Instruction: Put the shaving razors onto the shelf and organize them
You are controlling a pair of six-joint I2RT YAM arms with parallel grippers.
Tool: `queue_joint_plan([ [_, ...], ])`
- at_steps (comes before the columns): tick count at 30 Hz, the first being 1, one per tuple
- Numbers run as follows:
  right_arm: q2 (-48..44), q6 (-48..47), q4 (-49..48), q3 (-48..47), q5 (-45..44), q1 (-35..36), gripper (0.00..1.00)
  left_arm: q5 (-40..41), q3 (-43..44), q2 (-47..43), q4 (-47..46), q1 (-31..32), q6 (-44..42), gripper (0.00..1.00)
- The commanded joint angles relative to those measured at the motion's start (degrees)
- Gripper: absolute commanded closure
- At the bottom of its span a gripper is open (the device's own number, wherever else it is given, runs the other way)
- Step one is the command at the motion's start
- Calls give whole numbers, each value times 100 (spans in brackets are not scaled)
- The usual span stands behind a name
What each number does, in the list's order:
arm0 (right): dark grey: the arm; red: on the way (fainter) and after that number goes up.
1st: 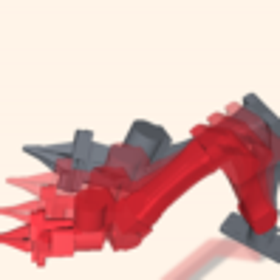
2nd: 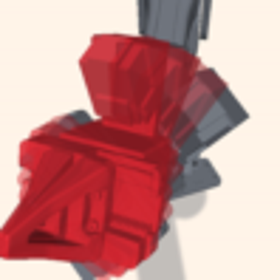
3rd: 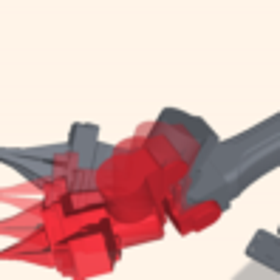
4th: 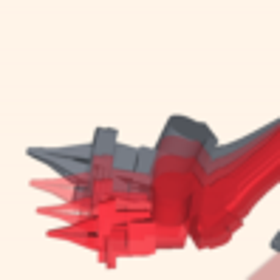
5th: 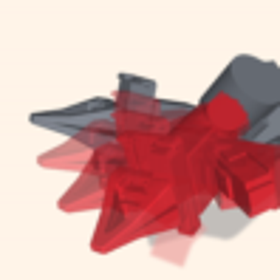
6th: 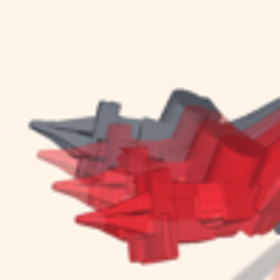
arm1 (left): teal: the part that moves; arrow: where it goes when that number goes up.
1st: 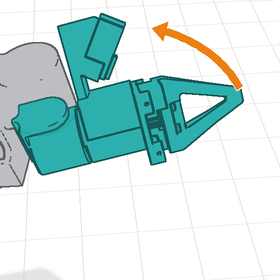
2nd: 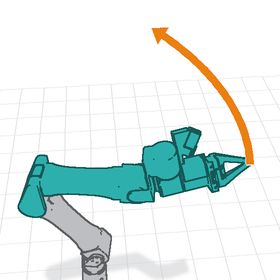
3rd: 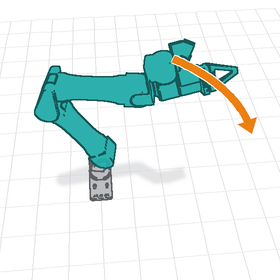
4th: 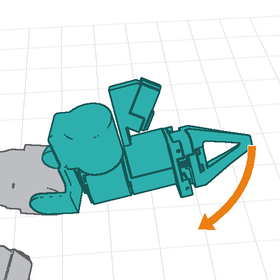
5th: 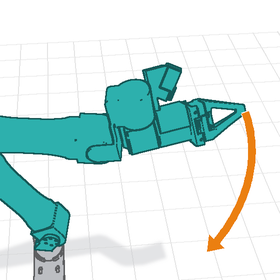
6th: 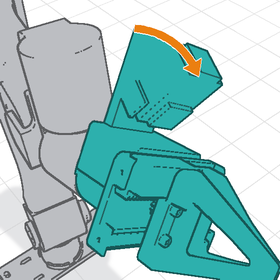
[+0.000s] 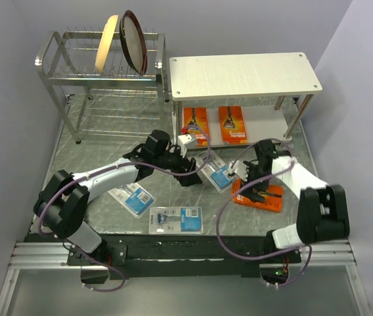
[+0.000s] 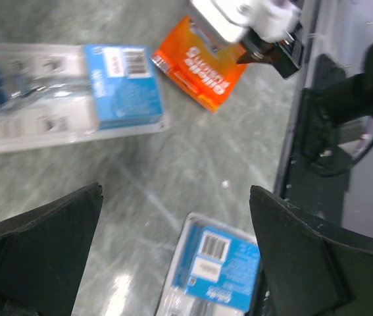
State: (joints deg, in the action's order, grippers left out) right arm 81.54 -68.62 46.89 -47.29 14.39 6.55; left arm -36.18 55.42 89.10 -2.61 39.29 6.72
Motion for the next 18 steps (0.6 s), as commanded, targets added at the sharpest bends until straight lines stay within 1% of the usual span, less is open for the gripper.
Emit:
queue_joint_plan([
  [1, -1137, -1585, -215, 536, -96, -275, 0, -899, 302, 527, -968, 96, 741, 1],
  [2, -1540, -1445, -207, 484, 245, -355, 0, -899, 442, 634, -1117, 140, 830, 1],
  [3, -1701, -1270, -68, 249, 414, -434, 0, -882, 548, 748, -1249, 245, 857, 0],
  [4, -1816, -781, 21, 107, 589, -574, 0, -821, 688, 1019, -1233, 316, 822, 0],
  [6, -2080, -234, 336, -331, 1036, -654, 0, -408, 1163, 1310, -1015, 508, 761, 1],
  [7, -2150, 283, 434, -438, 1144, -811, 0, -276, 1303, 1590, -1031, 544, 882, 1],
  [9, -2422, 751, 592, -649, 1337, -901, 0, 162, 1638, 1977, -1022, 597, 1120, 1],
  [10, -2528, 1154, 610, -676, 1373, -909, 0, 443, 1761, 2084, -926, 615, 1199, 5],
  [11, -2781, 1323, 610, -703, 1417, -927, 0, 837, 2049, 2181, -708, 711, 1226, 5],
  [12, -2905, 1481, 584, -703, 1426, -927, 0, 1241, 2130, 2269, -627, 738, 1296, 5],
  [13, -3037, 1762, 549, -694, 1452, -927, 0, 1298, 2157, 2418, -783, 738, 1453, 6],
  [14, -3273, 1877, 540, -694, 1452, -927, 0, 1359, 2236, 2489, -793, 782, 1507, 9],
  [16, -3459, 2167, 488, -677, 1374, -927, 0, 1614, 2394, 2734, -688, 852, 1682, 10],
  [18, -3662, 2335, 470, -659, 1312, -927, 0, 1623, 2509, 2893, -872, 896, 1858, 11],
])
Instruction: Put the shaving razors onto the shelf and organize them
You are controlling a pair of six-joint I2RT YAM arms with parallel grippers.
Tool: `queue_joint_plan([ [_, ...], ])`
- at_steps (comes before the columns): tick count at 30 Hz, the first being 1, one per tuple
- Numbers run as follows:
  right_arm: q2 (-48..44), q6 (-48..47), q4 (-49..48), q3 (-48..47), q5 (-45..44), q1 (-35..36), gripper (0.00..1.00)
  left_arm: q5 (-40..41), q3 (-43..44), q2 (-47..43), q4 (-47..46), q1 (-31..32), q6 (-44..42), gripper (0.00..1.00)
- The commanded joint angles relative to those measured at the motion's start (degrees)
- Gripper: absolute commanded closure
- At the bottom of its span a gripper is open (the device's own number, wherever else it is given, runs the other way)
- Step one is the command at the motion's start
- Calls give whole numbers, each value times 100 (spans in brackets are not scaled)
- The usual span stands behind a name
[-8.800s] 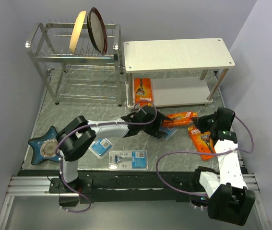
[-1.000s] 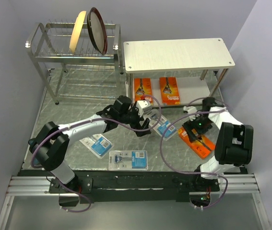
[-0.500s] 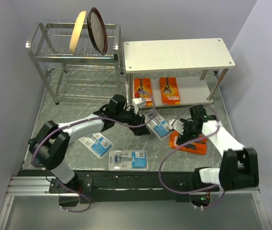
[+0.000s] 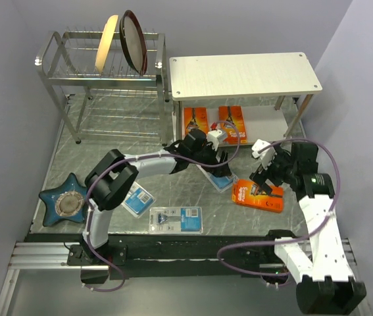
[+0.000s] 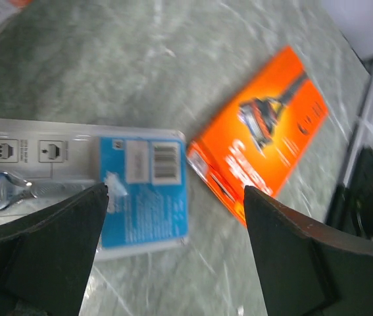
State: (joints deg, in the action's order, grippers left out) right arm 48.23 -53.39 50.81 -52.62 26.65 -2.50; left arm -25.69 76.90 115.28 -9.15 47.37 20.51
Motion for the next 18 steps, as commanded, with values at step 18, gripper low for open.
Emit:
queue_joint_plan([
  [18, -16, 1568, -598, -55, 226, -31, 0, 1198, -1791, -759, 273, -35, 832, 4],
])
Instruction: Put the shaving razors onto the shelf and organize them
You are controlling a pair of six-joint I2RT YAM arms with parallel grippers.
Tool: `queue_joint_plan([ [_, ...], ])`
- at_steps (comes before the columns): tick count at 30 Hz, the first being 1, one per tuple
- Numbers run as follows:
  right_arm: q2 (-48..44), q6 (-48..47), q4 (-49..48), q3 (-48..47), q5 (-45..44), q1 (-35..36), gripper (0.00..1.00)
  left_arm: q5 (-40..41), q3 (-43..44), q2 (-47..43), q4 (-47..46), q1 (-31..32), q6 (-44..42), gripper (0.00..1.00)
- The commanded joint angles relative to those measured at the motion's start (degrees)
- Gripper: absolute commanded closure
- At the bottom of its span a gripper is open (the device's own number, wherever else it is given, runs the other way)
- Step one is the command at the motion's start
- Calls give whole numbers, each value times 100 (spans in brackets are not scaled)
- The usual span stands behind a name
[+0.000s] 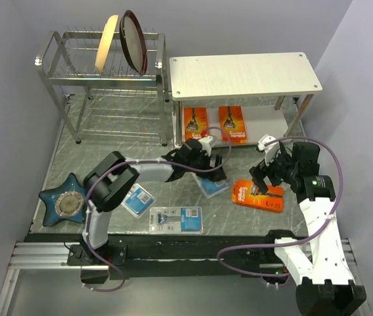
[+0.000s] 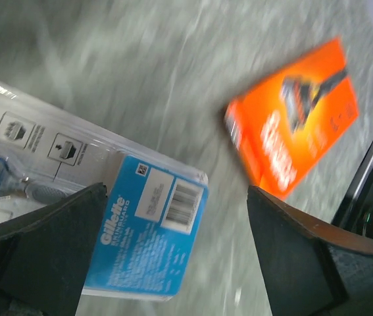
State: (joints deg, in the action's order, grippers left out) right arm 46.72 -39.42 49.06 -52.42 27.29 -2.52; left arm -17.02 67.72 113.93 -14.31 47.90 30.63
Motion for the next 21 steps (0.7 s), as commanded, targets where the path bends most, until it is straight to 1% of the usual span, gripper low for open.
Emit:
queue_joint_plan([
  [1, 197, 206, -458, -84, 189, -29, 0, 330, -1293, -774, 754, -114, -189, 4],
  [3, 320, 259, -537, -93, 198, -29, 0, 296, -1673, -1256, 719, -149, -363, 5],
  [5, 364, 294, -599, -75, 233, -29, 0, 76, -2025, -1609, 562, -123, -627, 7],
  [6, 373, 381, -695, -49, 216, -29, 0, 58, -2052, -1924, 491, -106, -837, 7],
  [8, 347, 557, -783, -31, 85, -29, 0, -318, -1782, -2059, 359, -88, -1041, 6],
  [9, 347, 819, -862, -31, 14, -29, 0, -529, -1563, -1955, 419, -88, -1329, 7],
  [10, 303, 987, -898, -22, -48, -38, 0, -870, -1004, -1814, 507, -88, -1480, 10],
  [11, 277, 1154, -915, 21, -100, -46, 0, -1013, -693, -1656, 708, -97, -1542, 12],
  [12, 224, 1356, -907, 56, -57, -55, 0, -1153, -386, -1228, 858, -97, -1630, 18],
  [13, 102, 1393, -898, 100, -22, -73, 0, -1285, 296, -980, 1025, -97, -1657, 34],
  [14, 40, 1419, -924, 196, 30, -64, 0, -1513, 633, -726, 1218, -97, -1648, 44],
  [15, -22, 1472, -959, 241, 14, -64, 0, -1489, 959, -279, 1585, -97, -1570, 51],
  [16, -92, 1516, -959, 259, -13, -64, 0, -1506, 1301, -118, 1536, -97, -1430, 56],
  [19, -67, 1709, -907, 163, -206, -64, 0, -1638, 1506, 252, 1229, -97, -1069, 53],
  [21, -75, 1840, -828, 57, -250, -90, 0, -1770, 1481, 428, 975, -70, -683, 51],
])
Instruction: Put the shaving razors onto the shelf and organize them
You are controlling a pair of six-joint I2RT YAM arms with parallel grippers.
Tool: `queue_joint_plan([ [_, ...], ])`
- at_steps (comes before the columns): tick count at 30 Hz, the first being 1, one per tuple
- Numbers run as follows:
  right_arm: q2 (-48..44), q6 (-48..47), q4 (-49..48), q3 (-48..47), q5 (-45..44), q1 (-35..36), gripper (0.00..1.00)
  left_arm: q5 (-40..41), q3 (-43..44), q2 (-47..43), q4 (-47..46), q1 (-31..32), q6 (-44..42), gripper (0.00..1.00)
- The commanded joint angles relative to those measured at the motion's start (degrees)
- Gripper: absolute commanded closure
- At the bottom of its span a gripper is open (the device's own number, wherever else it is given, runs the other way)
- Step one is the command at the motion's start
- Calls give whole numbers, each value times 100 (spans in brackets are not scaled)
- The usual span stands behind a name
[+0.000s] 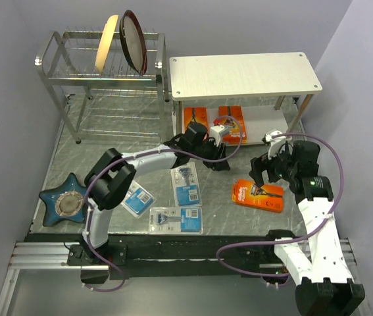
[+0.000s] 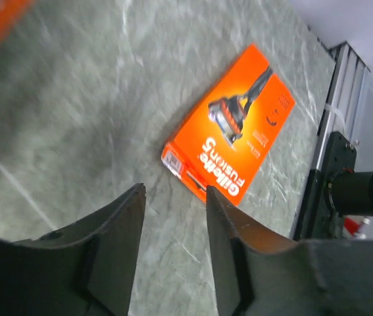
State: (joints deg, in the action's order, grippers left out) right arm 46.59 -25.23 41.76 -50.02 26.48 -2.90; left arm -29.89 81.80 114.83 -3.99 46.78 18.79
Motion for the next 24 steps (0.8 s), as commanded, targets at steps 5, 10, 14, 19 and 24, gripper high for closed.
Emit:
queue_joint_plan([
  [5, -185, 572, 86, -210, -117, -71, 0, -544, 29, 584, -418, 182, 1020, 53],
  [10, -238, 625, 78, -131, -213, -80, 0, -500, 99, 795, -734, 261, 1478, 54],
  [14, -176, 555, 201, -175, -222, -97, 0, -553, 196, 1102, -920, 322, 1716, 56],
  [19, -159, 449, 227, -210, -249, -185, 0, -237, 398, 1358, -849, 366, 1909, 60],
  [24, -167, 440, 280, -184, -222, -282, 0, -158, 363, 1490, -981, 358, 2208, 68],
])
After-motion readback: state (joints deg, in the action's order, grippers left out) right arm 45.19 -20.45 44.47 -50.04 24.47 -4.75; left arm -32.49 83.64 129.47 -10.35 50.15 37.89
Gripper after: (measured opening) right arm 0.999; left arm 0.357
